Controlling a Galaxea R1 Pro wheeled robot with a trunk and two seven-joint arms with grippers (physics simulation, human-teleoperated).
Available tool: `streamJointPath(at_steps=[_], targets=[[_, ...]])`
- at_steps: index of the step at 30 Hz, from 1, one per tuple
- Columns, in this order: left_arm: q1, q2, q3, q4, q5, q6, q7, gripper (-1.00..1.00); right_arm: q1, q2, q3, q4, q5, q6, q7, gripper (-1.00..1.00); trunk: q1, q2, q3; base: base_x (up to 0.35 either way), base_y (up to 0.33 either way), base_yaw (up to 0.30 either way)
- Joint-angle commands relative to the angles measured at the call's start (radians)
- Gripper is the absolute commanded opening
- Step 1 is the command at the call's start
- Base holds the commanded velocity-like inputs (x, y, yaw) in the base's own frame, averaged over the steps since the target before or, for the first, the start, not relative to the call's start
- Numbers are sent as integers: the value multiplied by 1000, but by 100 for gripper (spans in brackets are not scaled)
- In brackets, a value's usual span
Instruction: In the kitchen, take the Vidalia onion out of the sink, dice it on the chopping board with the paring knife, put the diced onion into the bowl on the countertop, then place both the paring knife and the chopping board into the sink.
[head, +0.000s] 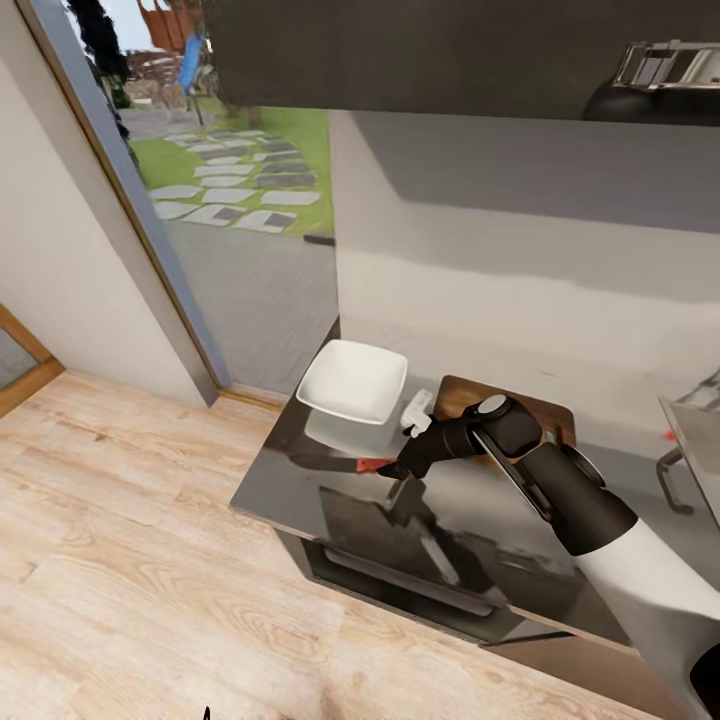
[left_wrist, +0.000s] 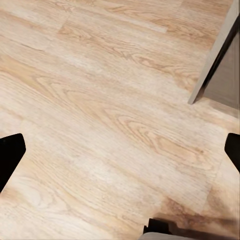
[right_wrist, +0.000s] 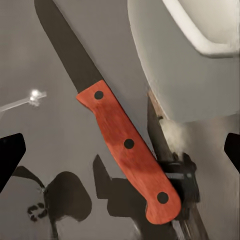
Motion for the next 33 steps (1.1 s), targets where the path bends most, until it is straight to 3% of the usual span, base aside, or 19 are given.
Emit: streamJointPath(at_steps=[1,33], targets=[[-2,0,0,4,2,-6,0,100,-1,-1,1,-1,8,2,7,100,1,-2,-3,83,-86,0],[-1,0,0,4,2,-6,0,100,-1,1,3,1,8,2,6,100,1,-2,-46,8,-8,0]])
